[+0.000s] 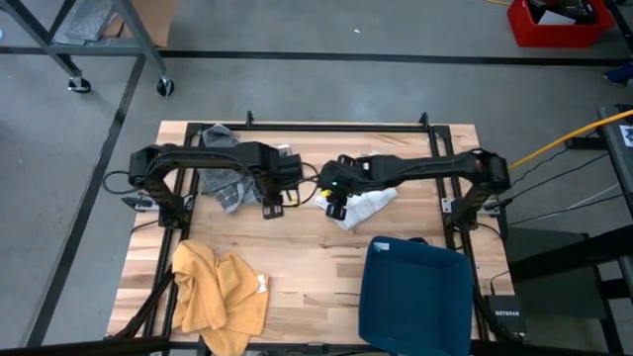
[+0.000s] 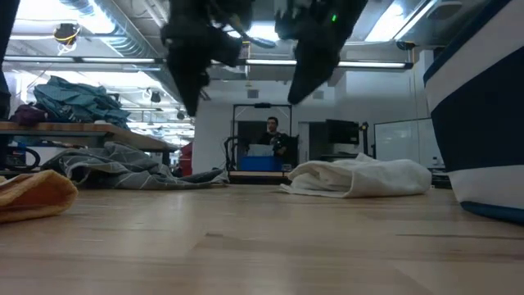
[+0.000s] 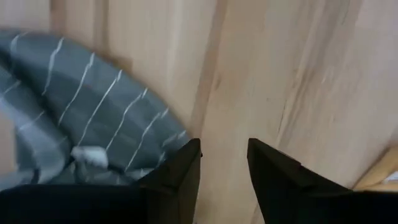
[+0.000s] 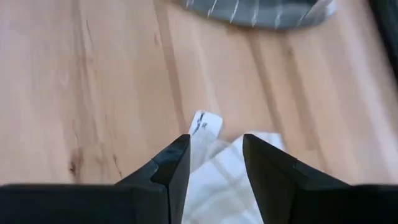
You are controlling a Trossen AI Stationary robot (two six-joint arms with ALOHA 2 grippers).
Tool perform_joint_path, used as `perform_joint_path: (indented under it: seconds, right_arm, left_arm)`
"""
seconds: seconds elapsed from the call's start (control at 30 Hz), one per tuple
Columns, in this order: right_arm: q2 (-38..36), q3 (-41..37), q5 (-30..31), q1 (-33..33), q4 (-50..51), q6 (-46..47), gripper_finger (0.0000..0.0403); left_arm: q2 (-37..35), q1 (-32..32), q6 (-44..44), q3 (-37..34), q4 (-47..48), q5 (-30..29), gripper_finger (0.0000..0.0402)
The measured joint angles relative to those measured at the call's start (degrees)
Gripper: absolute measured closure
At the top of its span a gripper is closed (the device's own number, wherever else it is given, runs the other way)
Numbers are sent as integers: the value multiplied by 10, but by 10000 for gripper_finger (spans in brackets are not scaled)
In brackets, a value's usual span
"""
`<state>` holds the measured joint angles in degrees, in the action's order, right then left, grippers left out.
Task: Fold towel
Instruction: Move the white kitchen towel to the top right of the table
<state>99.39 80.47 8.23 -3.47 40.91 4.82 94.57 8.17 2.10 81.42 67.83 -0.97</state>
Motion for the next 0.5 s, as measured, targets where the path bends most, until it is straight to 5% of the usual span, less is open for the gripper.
perform_joint_path:
  seconds: [0.33, 0.5]
  right_arm:
    - [65, -6, -19, -61, 26, -8, 252]
    - [80, -45, -85, -96, 28, -8, 252]
  left_arm:
    - [-142, -15, 82, -81, 11, -71, 276]
    - [-229, -14, 121, -133, 19, -91, 276]
